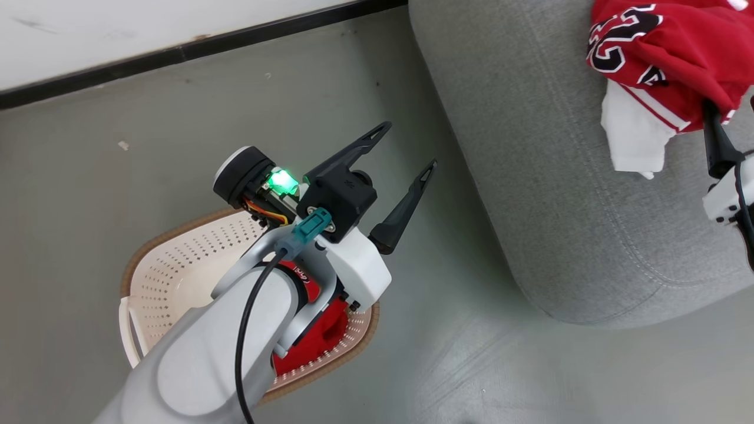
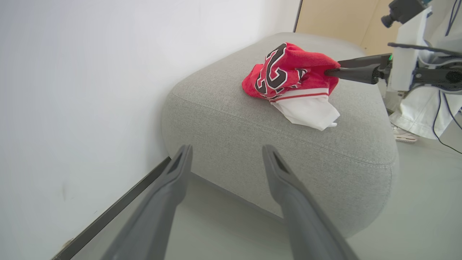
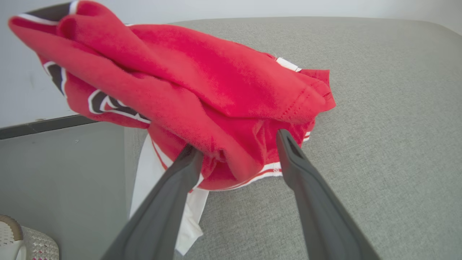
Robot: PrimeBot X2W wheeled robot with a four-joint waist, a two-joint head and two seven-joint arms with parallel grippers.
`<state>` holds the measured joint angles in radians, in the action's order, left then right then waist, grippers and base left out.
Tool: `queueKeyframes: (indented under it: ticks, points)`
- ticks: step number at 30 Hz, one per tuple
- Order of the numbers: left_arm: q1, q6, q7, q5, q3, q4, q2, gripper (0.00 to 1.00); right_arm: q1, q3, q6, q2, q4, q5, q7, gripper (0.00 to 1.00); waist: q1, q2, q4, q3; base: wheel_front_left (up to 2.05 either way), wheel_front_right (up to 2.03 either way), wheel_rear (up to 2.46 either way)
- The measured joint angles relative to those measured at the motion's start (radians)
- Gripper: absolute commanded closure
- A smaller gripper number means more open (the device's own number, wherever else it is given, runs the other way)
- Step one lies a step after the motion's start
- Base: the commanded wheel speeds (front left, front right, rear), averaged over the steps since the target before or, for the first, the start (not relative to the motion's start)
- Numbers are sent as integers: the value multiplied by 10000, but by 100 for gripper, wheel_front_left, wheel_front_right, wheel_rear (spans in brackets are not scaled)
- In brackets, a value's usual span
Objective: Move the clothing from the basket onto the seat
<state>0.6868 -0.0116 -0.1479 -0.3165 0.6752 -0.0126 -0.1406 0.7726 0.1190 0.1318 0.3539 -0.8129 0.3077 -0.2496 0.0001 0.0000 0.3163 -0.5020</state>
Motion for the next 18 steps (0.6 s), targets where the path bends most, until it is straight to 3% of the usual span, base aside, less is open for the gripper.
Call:
queueKeyframes:
  ticks: [18]
  points:
    - [-541, -194, 320, -201, -314, 201, -224, 0, -1556, -729, 0, 21, 2075, 77, -6, 0, 0, 0, 610, 653, 0, 0, 0]
